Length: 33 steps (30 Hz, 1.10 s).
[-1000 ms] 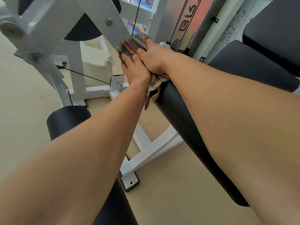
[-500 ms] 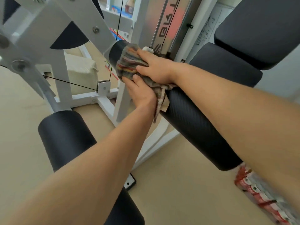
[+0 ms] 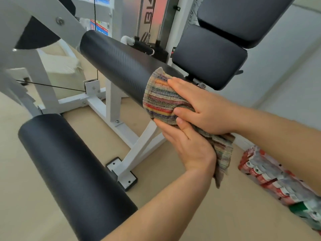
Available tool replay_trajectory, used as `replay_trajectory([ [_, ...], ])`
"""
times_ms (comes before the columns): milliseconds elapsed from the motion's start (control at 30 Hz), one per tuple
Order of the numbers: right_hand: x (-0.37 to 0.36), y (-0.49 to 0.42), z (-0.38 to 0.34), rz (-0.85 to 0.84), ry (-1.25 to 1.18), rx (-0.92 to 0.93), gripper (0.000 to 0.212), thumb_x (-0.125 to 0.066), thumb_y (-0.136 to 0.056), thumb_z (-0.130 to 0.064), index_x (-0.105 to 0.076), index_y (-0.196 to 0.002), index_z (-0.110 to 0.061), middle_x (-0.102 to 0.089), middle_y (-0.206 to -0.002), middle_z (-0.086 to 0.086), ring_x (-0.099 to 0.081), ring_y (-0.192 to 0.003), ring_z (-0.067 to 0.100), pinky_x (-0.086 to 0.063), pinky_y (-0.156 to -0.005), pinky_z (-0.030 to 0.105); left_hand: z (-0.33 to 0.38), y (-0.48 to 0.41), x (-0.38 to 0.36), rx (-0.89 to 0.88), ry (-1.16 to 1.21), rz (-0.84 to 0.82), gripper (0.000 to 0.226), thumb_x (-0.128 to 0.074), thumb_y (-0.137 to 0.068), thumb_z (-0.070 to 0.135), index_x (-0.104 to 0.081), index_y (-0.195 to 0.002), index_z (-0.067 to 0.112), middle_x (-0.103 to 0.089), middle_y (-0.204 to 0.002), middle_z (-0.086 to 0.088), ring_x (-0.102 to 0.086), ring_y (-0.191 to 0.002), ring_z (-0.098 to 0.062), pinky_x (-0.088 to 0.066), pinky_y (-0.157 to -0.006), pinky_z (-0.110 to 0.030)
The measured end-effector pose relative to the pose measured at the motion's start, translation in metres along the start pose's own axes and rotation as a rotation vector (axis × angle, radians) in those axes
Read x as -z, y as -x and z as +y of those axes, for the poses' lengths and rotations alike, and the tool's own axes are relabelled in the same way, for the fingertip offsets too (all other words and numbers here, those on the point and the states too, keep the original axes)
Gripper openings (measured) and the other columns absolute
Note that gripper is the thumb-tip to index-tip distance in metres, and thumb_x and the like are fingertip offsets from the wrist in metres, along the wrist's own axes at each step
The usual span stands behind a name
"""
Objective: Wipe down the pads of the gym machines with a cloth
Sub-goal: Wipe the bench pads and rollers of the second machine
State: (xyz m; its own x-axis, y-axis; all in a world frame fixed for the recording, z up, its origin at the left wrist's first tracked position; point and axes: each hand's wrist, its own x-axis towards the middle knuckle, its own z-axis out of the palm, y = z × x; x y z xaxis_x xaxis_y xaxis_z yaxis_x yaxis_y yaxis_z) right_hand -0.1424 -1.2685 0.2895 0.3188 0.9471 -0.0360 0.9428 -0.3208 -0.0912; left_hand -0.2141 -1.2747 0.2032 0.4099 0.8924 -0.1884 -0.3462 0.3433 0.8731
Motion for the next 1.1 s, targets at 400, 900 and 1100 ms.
replay_trajectory([
  [400,0.0,-0.191,-0.044,0.049,-0.065,-0.032,0.062,-0.034,-0.103,-0.046,-0.023,-0.159,-0.022,-0.035,-0.161,0.002,-0.033,-0.147,0.019,-0.026,-0.12,0.037,0.069,-0.218,0.036,-0.249,-0.221,0.097,0.058,-0.027,-0.109,0.029,-0.006,-0.16,0.009,-0.001,-0.166,-0.016,-0.007,-0.153,-0.025,-0.008,-0.117,-0.026],
  [900,0.009,-0.282,-0.087,0.03,-0.022,-0.062,0.057,-0.039,-0.106,-0.036,-0.023,-0.159,-0.021,-0.034,-0.161,0.005,-0.037,-0.143,0.023,-0.029,-0.113,0.031,0.105,-0.333,0.068,-0.132,-0.233,0.069,0.058,-0.022,-0.107,0.037,-0.015,-0.156,0.006,-0.035,-0.157,-0.021,-0.034,-0.144,-0.035,-0.029,-0.11,-0.032],
  [1100,0.007,-0.165,-0.06,0.003,0.002,-0.077,0.069,-0.041,-0.103,-0.044,-0.008,-0.161,-0.027,-0.012,-0.169,-0.002,-0.02,-0.153,0.02,-0.02,-0.123,0.041,0.057,-0.181,0.054,-0.096,-0.16,-0.06,0.066,-0.024,-0.105,0.052,-0.001,-0.159,0.022,-0.042,-0.154,-0.01,-0.044,-0.137,-0.027,-0.034,-0.105,-0.033],
])
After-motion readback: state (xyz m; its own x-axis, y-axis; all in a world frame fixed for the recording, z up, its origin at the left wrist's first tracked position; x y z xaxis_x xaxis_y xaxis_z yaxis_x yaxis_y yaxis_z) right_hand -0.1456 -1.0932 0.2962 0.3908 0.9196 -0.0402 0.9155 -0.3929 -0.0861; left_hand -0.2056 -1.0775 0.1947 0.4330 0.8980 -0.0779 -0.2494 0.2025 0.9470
